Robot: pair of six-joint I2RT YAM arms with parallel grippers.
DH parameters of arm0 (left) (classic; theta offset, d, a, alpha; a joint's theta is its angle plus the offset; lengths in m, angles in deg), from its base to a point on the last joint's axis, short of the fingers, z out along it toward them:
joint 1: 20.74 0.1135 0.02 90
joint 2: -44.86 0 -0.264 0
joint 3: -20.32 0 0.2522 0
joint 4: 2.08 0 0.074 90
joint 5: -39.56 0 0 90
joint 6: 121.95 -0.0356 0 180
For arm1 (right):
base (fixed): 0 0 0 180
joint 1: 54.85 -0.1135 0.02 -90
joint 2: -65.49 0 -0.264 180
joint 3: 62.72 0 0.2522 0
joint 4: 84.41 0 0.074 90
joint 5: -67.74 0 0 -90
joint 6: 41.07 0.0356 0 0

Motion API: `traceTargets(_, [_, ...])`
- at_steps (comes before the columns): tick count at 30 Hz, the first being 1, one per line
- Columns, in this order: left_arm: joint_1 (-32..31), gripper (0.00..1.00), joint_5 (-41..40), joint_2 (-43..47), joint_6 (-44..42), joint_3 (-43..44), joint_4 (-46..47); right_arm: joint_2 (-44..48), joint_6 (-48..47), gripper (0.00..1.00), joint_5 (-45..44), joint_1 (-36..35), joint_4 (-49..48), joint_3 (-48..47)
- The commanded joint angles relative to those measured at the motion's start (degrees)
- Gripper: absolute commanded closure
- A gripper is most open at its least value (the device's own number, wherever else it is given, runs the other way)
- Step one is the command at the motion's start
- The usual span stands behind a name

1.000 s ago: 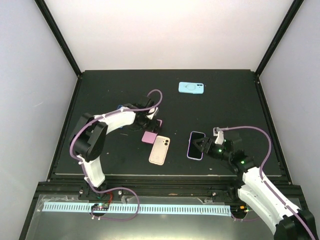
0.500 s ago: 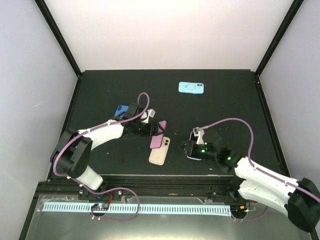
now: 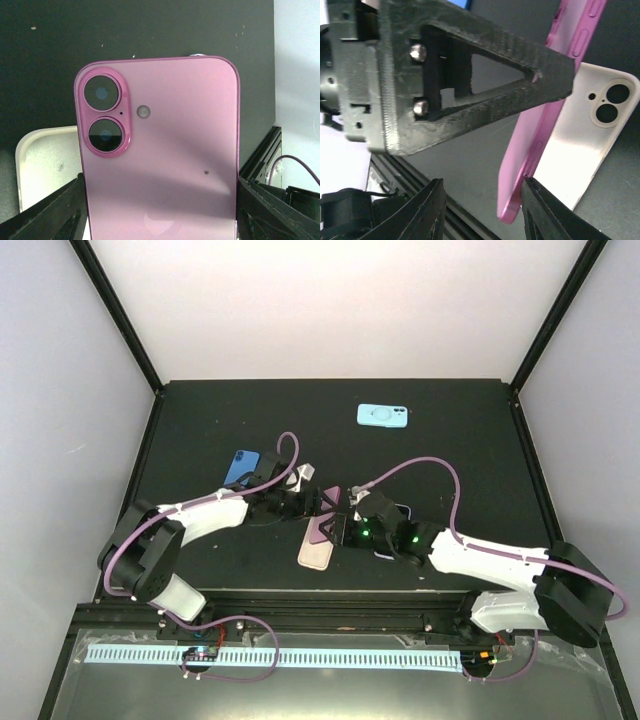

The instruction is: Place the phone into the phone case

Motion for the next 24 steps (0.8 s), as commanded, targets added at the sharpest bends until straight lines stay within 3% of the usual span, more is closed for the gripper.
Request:
traceTargets(1, [-0.4, 0.67, 2.2, 2.4, 1.4, 0.1, 3.7, -1.0, 0.7, 0.57, -5.1, -0.8, 2.9, -1.8])
traceTargets(8, [-0.4, 0.68, 2.5, 2.0, 2.3, 0.1, 4.6, -2.7, 1.2, 0.61, -6.5, -1.5, 4.6, -2.8])
traceTargets(17, [-0.5, 0.67, 3.5, 3.1, 3.1, -0.8, 5.4, -3.2, 1.4, 0.87, -8.0, -1.7, 4.2, -2.7])
traceTargets(20, [-0.5, 0.58, 3.5, 4.1, 3.1, -1.5, 5.6, -1.9, 1.6, 0.98, -8.8, -1.7, 3.9, -1.8])
traceTargets(24, [-0.5, 0.38, 3.3, 5.6, 3.1, -2.1, 5.1, -1.2, 2.4, 0.99, -9.6, -1.7, 5.1, -1.0])
